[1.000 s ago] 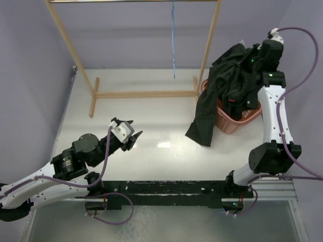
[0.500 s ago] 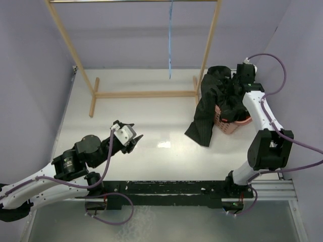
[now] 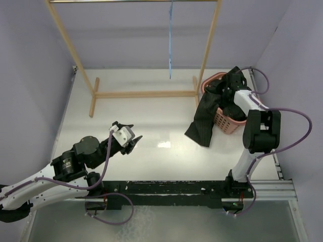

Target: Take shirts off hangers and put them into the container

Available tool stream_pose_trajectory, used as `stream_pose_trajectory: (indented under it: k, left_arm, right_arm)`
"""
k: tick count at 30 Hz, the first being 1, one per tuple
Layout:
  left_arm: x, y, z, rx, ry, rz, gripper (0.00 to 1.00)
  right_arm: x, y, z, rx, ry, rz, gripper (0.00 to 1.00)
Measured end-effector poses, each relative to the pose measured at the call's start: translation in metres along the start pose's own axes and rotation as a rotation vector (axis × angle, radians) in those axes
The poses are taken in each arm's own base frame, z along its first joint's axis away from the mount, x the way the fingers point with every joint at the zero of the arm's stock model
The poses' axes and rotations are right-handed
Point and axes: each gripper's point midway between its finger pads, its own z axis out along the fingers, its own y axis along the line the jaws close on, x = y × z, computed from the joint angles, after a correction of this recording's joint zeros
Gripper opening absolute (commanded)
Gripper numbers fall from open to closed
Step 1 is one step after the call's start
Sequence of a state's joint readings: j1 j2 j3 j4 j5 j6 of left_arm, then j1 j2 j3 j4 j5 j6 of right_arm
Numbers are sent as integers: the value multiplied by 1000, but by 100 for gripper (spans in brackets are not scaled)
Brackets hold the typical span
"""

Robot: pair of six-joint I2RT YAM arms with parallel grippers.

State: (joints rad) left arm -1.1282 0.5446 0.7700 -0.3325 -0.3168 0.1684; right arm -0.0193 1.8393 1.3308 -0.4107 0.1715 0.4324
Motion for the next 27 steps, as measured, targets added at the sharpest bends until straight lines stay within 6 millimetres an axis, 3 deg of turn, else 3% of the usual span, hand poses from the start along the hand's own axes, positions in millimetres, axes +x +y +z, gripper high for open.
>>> stream_pose_trajectory:
  k: [4, 8, 10, 14, 19, 21, 24, 27]
  left_arm:
    - [0, 0, 0, 3, 0, 0, 63]
    - [0, -1, 0, 3, 0, 0, 70]
    - [0, -1, 0, 3, 1, 0, 70]
    - [0, 0, 0, 3, 1, 0, 71]
    - [0, 0, 0, 2, 1, 0, 71]
    - [0, 0, 0, 2, 2, 0, 71]
    - [1, 0, 0, 0, 2, 0, 71]
    - [1, 2, 0, -5, 4, 0, 71]
  right_arm:
    - [0, 0, 0, -3, 0, -6, 36]
    - [0, -1, -4, -4, 1, -16, 47]
    - [-1, -2, -16, -10, -9, -17, 50]
    - [-24, -3, -64, -47, -110, -10, 53]
    - [-81, 2, -157, -139, -357, 7, 53]
    - [-95, 4, -191, -180, -436, 9, 51]
    - [-91, 9, -222, -245, -475, -16, 50]
    - [-63, 26, -240, -324, -462, -78, 50]
